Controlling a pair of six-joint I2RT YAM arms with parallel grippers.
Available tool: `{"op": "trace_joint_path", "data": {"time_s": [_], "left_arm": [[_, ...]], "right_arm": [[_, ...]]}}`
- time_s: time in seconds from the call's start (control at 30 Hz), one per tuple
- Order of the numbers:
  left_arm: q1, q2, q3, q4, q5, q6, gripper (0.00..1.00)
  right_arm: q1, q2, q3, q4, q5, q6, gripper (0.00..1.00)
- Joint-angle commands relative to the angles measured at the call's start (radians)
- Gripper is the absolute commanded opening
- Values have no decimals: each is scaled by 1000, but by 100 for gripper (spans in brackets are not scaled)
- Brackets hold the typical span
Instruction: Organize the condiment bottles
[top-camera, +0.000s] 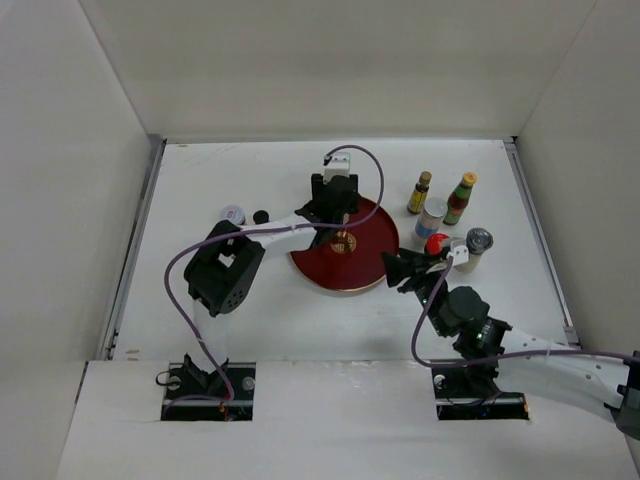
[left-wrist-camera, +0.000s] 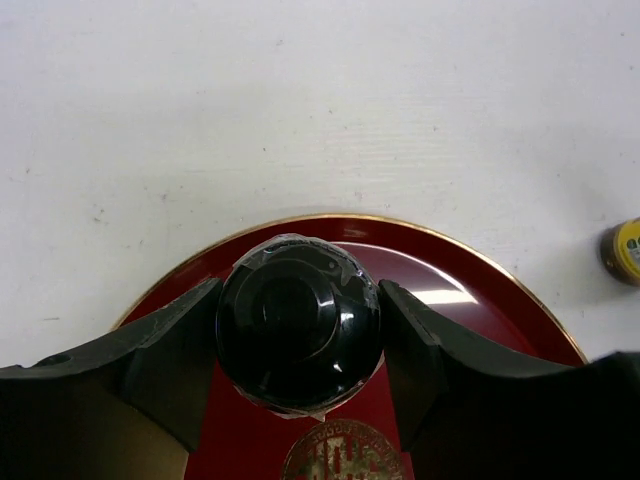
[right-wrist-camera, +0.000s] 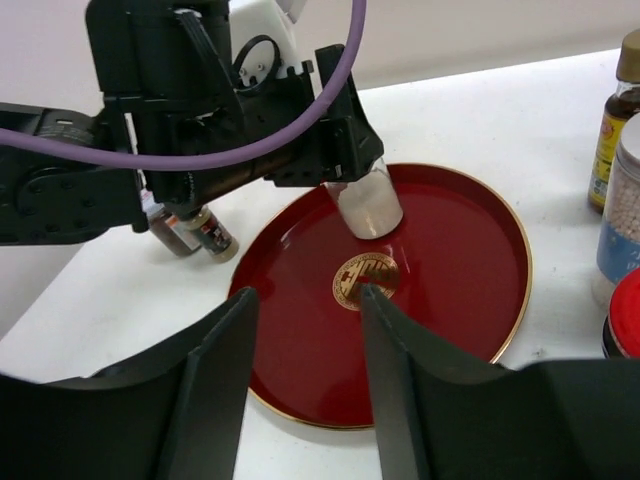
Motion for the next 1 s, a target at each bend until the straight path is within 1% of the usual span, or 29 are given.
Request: {"op": "trace_joint_path", "data": {"time_s": [0.0,0.1,0.2,0.23,0.3,0.33,0.43,0.5,0.6,0.67,0.77,0.87,0.9,0.97], "left_arm": [[19,-11,64,103,-16,31,39],[32,17,62,121,-26,33,45],[35,32,58,166,-33,48,46],[35,35,56,178,-34,54,48],[32,34,50,183,-34,57,60],[31,25,42,186,-34,57,68],[20,-30,-2,197,-34,54,89],[6,-85,-42,207,-34,51,95],[-12,-182,-103,213,-34,48,99],[-33,-278,-166,221,-36,42,100],[-61,-410,-279,265,-39,13,100],[-90,-544,-407,296,-31,-38,100],[-99,-587,-451,304,-30,-53,100],[-109,-651,-523,305,-22,-84,99]], "right_arm": [[-12,-23,1,43,20,10,55],[-19,-23,0,40,14,11,65],[-20,-21,5,34,20,10,71],[-19,-27,7,31,21,10,75],[-19,-42,13,17,38,10,83],[-19,-56,19,-4,61,10,87],[-15,-92,68,-112,179,5,96],[-12,-105,109,-202,260,11,98],[-12,-115,166,-343,384,24,99],[-8,-119,206,-451,476,51,100],[-5,-95,263,-590,550,83,100],[-46,-41,315,-748,537,160,100],[-72,-23,330,-802,511,198,100],[-144,20,358,-892,399,266,100]]}}
